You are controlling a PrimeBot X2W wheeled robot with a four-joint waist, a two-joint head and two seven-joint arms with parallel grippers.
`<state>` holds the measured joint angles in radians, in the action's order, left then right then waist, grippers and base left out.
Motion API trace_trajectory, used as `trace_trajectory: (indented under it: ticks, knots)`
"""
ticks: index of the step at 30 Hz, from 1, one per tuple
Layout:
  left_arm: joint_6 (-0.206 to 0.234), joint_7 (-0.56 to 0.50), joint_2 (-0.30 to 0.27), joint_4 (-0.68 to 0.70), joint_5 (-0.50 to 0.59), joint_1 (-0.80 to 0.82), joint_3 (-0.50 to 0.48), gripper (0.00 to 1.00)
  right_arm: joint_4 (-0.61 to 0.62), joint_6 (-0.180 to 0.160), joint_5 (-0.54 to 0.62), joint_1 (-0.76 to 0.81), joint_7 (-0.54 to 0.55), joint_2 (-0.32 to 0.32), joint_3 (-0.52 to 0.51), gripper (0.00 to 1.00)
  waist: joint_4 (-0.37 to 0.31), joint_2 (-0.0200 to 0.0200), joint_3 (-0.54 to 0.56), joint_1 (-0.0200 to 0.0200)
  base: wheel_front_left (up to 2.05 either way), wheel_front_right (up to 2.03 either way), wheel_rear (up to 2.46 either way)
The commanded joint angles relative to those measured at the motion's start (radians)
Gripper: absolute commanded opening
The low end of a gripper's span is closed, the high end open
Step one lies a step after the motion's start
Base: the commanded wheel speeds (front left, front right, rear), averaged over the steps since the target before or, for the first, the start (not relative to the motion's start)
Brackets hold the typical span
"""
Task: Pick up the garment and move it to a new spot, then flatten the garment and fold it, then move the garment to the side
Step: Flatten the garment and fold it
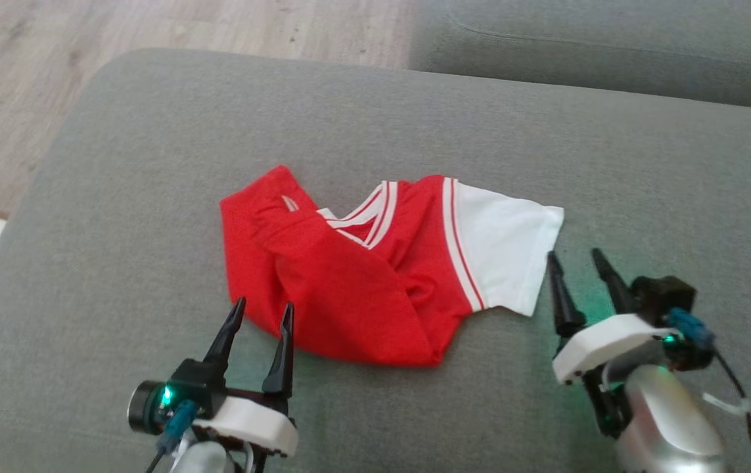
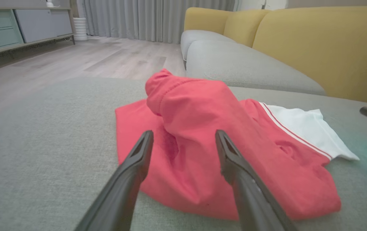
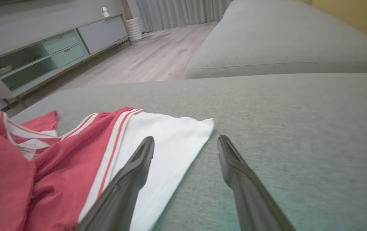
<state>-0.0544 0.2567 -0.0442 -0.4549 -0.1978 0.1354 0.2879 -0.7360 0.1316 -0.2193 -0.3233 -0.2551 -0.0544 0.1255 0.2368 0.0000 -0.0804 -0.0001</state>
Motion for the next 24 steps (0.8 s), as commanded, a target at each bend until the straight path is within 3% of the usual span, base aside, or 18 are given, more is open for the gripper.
trace_trajectory:
  ticks: [1, 6, 15, 24]
  knots:
    - [0.007, 0.005, -0.006, 0.039, -0.007, 0.031, -0.029, 1.0, 0.011, -0.001, 0.003, -0.058, -0.007, 0.004, 0.041, 1.0, 0.019, 0.0, -0.004, 0.0001, 0.0, 0.0, 0.0]
    - [0.017, 0.005, -0.006, 0.07, -0.033, 0.055, 0.013, 1.0, -0.095, -0.001, 0.039, -0.207, 0.03, 0.004, 0.135, 1.0, 0.082, 0.0, -0.029, 0.0001, 0.0, 0.0, 0.0]
    - [0.038, 0.005, -0.006, 0.118, -0.099, 0.11, 0.11, 1.0, -0.311, -0.001, 0.139, -0.476, 0.22, -0.037, 0.247, 1.0, 0.215, 0.0, -0.108, 0.0001, 0.0, 0.0, 0.0]
    - [0.057, 0.005, -0.006, 0.136, -0.148, 0.131, 0.178, 1.0, -0.438, -0.001, 0.071, -0.575, 0.335, -0.061, 0.401, 1.0, 0.284, 0.0, -0.154, 0.0001, 0.0, 0.0, 0.0]
